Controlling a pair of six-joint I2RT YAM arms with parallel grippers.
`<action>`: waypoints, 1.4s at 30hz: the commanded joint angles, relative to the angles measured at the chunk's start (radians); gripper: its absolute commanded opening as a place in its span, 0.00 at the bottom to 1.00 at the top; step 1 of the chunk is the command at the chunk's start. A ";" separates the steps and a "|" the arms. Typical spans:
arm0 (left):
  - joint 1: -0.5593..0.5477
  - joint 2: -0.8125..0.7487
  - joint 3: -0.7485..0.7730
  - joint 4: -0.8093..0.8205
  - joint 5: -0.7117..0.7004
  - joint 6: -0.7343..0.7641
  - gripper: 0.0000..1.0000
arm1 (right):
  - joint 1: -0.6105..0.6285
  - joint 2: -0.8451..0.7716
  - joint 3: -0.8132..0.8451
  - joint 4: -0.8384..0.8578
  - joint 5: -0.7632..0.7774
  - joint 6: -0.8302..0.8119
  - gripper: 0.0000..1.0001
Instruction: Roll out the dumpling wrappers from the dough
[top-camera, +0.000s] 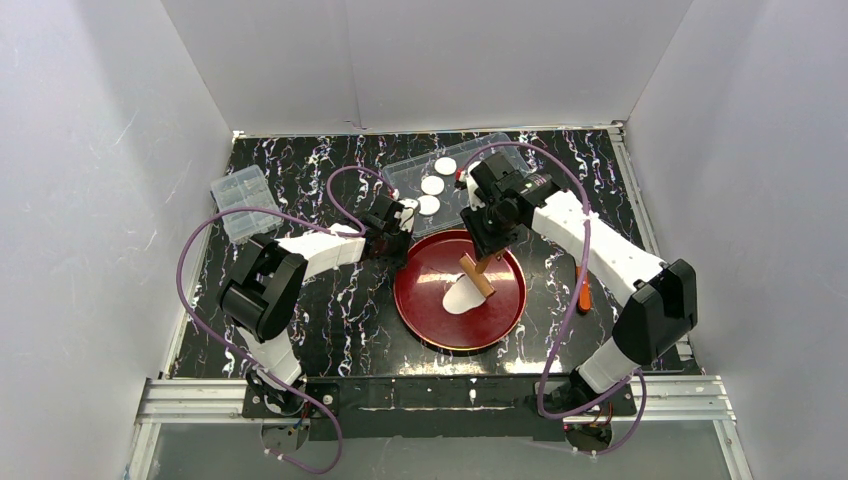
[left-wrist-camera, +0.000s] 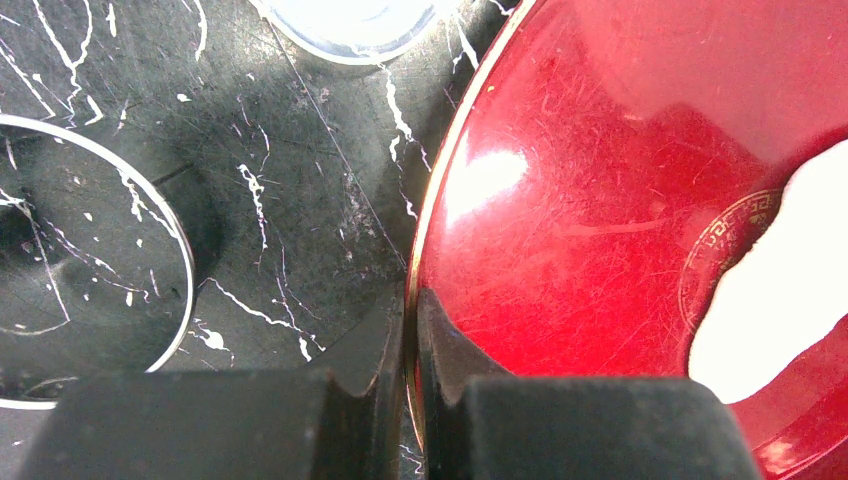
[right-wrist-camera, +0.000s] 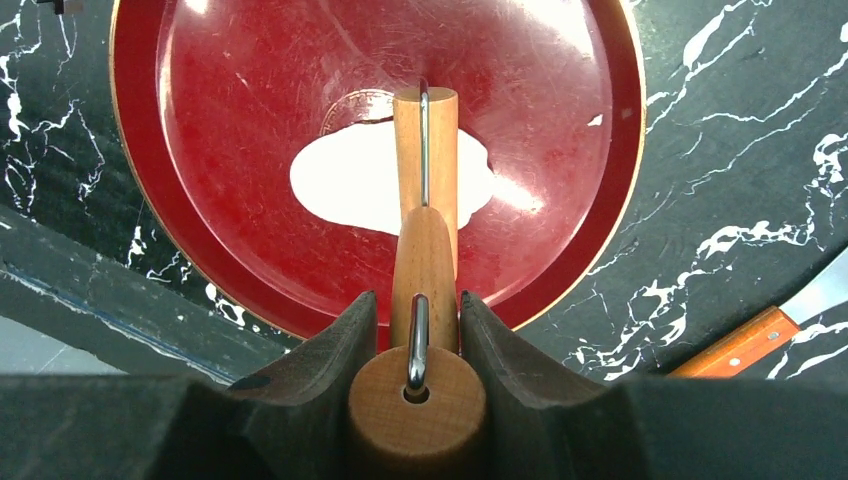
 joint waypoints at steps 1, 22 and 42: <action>-0.002 0.030 -0.027 -0.088 -0.079 0.046 0.00 | 0.007 -0.012 0.004 0.033 -0.007 -0.010 0.01; -0.001 0.035 -0.027 -0.085 -0.101 0.045 0.00 | 0.009 0.059 -0.193 0.084 0.202 0.002 0.01; -0.001 0.023 -0.029 -0.082 -0.105 0.048 0.00 | -0.029 0.100 -0.186 0.082 0.198 -0.010 0.01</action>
